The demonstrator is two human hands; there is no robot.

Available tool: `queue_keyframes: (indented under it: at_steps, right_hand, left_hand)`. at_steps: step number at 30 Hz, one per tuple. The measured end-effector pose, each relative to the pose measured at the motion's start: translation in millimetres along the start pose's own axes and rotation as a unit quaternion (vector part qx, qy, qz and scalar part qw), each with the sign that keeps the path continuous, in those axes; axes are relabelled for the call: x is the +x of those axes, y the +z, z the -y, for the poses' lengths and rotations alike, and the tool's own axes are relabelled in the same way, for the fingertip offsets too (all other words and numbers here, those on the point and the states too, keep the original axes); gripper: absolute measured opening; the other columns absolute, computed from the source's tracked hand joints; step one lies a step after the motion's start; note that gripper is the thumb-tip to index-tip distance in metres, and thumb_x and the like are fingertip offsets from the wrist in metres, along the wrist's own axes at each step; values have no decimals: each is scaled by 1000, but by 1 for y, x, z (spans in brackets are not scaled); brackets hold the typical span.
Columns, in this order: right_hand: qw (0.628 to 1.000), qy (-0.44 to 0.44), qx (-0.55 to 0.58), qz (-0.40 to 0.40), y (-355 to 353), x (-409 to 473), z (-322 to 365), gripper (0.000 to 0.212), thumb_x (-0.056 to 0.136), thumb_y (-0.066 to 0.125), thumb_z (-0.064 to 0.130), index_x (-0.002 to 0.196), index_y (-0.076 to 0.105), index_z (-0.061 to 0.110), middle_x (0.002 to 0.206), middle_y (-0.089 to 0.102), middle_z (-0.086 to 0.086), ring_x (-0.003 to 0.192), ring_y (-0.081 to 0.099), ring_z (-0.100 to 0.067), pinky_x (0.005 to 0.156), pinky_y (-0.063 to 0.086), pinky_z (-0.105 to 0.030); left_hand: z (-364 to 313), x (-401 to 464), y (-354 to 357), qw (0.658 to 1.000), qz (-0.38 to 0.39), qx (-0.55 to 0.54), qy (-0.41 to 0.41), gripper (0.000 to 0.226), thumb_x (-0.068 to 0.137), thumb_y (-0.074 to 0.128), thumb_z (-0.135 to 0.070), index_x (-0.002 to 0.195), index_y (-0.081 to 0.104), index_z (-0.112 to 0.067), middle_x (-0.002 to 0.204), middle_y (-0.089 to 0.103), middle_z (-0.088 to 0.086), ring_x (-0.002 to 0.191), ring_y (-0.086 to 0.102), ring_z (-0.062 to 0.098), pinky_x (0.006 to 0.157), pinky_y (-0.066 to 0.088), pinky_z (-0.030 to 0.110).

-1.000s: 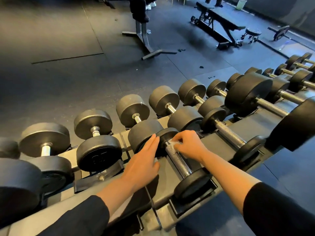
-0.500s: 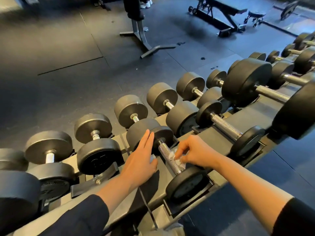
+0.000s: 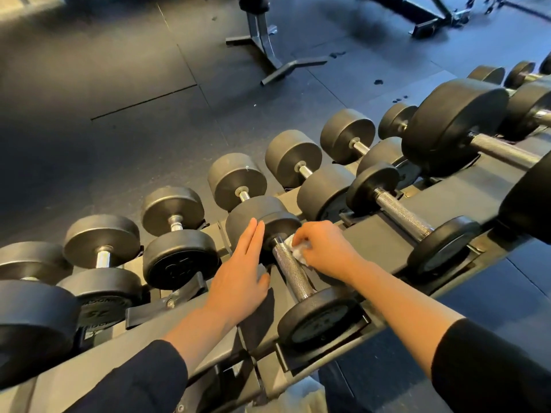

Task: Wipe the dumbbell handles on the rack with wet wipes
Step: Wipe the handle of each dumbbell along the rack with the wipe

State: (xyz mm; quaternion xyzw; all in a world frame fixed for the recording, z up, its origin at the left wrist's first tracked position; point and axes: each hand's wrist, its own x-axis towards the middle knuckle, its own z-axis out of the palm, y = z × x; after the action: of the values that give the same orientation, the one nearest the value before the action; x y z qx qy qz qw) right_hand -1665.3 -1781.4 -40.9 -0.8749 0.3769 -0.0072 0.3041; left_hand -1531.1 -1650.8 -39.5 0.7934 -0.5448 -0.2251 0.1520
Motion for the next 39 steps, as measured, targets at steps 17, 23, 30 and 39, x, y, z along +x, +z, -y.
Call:
queue_keyframes:
  at_steps: [17, 23, 30, 39]
  right_hand:
    - [963, 18, 256, 78, 2, -32, -26, 24, 74, 73, 3, 73, 67, 26, 83, 68, 4, 81, 65, -6, 77, 53, -23]
    - [956, 56, 270, 99, -11, -47, -21, 13, 78, 69, 2, 73, 72, 13, 73, 66, 5, 74, 63, -6, 75, 52, -23]
    - [936, 140, 318, -63, -29, -64, -21, 21, 73, 70, -4, 81, 71, 15, 87, 70, -4, 80, 67, -15, 66, 52, -19]
    - [950, 160, 202, -177, -86, -73, -36, 21, 78, 72, 6, 92, 71, 21, 102, 66, 1, 92, 63, -11, 84, 51, -28]
  left_hand:
    - [-22, -4, 11, 998, -24, -6, -54, 89, 92, 58, -19, 152, -7, -25, 158, -18, -10, 118, 52, 16, 79, 32, 11]
    - [-25, -7, 18, 998, -44, -24, -44, 89, 91, 59, -20, 151, -6, -25, 157, -20, -10, 109, 56, 15, 73, 38, 12]
    - [-33, 0, 18, 989, -83, -121, 17, 74, 94, 55, -17, 152, 10, -24, 159, -1, -11, 132, 12, -6, 86, 1, -10]
    - [-60, 34, 23, 977, -10, -175, 123, 67, 95, 52, -20, 151, 16, -27, 159, 4, -13, 141, 19, 5, 101, 12, 14]
